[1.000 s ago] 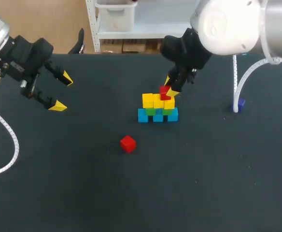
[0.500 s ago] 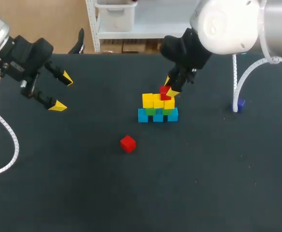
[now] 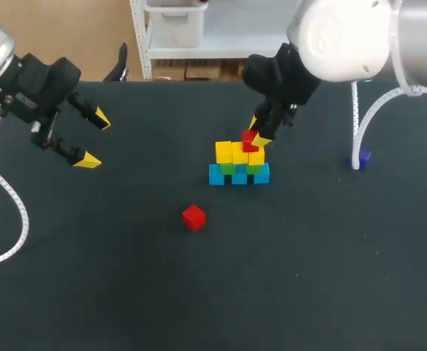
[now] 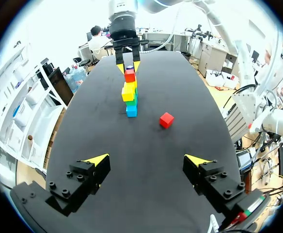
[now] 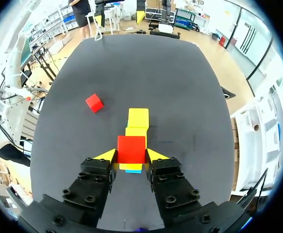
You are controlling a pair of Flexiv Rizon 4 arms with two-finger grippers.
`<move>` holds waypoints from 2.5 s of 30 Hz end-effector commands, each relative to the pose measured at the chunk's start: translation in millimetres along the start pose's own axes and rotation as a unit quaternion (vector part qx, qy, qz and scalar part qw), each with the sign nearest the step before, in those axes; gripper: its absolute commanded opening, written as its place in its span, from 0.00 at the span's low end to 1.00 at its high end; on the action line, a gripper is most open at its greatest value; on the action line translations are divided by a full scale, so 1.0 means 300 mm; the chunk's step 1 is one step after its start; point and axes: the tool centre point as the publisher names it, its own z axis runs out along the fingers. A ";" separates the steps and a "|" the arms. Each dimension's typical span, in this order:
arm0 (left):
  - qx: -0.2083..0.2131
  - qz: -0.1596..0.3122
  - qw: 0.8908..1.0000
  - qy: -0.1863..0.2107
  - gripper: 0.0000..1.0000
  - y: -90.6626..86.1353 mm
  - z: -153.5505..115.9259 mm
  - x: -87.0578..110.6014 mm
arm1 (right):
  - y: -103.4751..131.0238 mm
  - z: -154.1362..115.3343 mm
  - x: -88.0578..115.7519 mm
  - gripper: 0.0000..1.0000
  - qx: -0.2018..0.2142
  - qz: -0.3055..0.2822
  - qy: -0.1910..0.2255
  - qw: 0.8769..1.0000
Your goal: Place the blue cubes, place green cubes on the blue cubes, place the yellow cubes on the green cubes, then place the red cubes on the yellow cubes, and place purple cube on the red cubes.
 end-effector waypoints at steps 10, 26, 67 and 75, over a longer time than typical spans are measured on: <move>-0.001 0.002 1.000 -0.002 1.00 -0.002 0.000 0.005 | -0.012 0.005 -0.001 0.34 -0.005 0.000 0.001 1.000; -0.001 0.002 1.000 -0.002 1.00 -0.002 0.000 0.005 | -0.015 0.003 0.004 0.44 -0.005 0.002 0.002 1.000; -0.001 0.002 1.000 -0.002 1.00 -0.002 0.000 0.005 | 0.070 -0.300 0.564 1.00 0.060 0.027 -0.101 0.993; -0.001 0.002 1.000 -0.002 1.00 -0.002 0.000 0.005 | 0.072 -0.336 0.656 1.00 0.051 0.017 -0.105 0.993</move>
